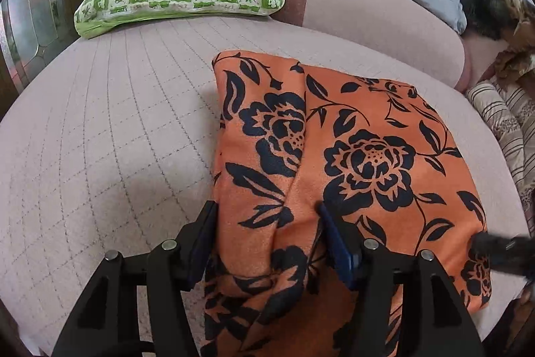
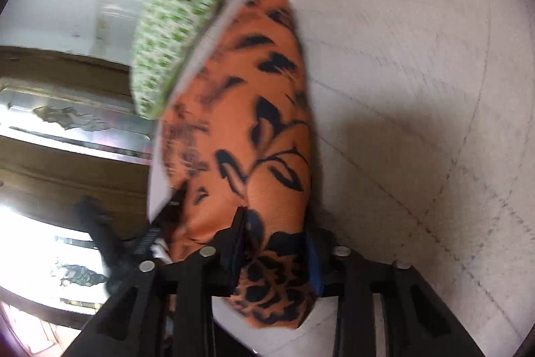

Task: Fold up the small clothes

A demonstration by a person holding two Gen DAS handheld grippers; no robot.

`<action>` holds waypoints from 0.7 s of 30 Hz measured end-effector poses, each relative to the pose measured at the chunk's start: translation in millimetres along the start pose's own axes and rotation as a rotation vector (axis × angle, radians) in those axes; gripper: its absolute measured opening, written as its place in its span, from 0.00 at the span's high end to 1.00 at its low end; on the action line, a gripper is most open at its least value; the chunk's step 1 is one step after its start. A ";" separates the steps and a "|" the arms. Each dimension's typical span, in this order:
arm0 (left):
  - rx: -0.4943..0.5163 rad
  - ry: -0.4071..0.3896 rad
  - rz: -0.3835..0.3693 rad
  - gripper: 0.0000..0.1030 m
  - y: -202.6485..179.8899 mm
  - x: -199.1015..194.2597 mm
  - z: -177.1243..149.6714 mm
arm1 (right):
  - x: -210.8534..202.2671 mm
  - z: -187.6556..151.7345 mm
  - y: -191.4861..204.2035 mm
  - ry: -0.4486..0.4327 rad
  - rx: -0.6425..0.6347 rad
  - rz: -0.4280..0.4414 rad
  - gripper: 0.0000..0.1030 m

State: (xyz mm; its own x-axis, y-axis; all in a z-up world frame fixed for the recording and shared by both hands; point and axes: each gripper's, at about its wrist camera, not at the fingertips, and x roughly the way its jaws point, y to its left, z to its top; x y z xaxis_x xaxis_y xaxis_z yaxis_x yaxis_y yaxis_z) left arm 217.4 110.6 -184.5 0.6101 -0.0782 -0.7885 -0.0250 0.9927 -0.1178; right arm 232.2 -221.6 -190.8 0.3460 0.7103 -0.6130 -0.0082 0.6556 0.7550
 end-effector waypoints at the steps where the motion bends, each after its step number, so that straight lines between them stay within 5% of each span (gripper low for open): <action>1: 0.001 -0.003 0.002 0.38 -1.0 0.1 -0.1 | -5.8 3.0 4.2 -0.019 -0.011 0.002 0.35; 2: 0.000 -0.004 0.004 0.38 -1.2 -0.1 -0.6 | -11.6 8.3 7.8 -0.051 -0.016 0.005 0.18; 5: 0.000 -0.004 0.004 0.38 -2.7 -1.9 -2.2 | -7.2 39.0 11.6 -0.089 0.009 0.022 0.16; 8: -0.001 -0.002 -0.004 0.38 0.0 -0.9 -1.4 | 32.6 64.8 0.8 -0.017 0.083 0.036 0.16; 11: -0.004 -0.002 -0.002 0.38 2.0 -1.3 -2.7 | 54.8 60.1 2.4 -0.003 0.065 0.023 0.58; 16: 0.002 -0.007 -0.003 0.37 1.0 0.5 -1.2 | 50.9 51.0 12.4 -0.070 -0.001 -0.088 0.64; 19: -0.001 -0.009 -0.005 0.37 3.0 -0.1 -1.1 | 55.4 51.2 14.3 -0.054 0.029 -0.037 0.48; 20: -0.010 -0.005 -0.013 0.37 4.9 0.4 -0.9 | 51.6 51.7 15.5 -0.052 0.022 -0.032 0.32; 21: -0.014 -0.003 -0.016 0.37 5.2 0.7 -0.6 | 46.4 53.5 21.2 -0.072 0.003 -0.040 0.28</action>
State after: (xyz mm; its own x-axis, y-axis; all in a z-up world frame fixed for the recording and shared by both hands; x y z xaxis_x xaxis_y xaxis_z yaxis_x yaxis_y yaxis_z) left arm 217.2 115.6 -186.0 0.6130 -0.0941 -0.7844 -0.0264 0.9899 -0.1394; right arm 298.2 -188.4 -190.8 0.4123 0.6630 -0.6249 0.0099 0.6826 0.7308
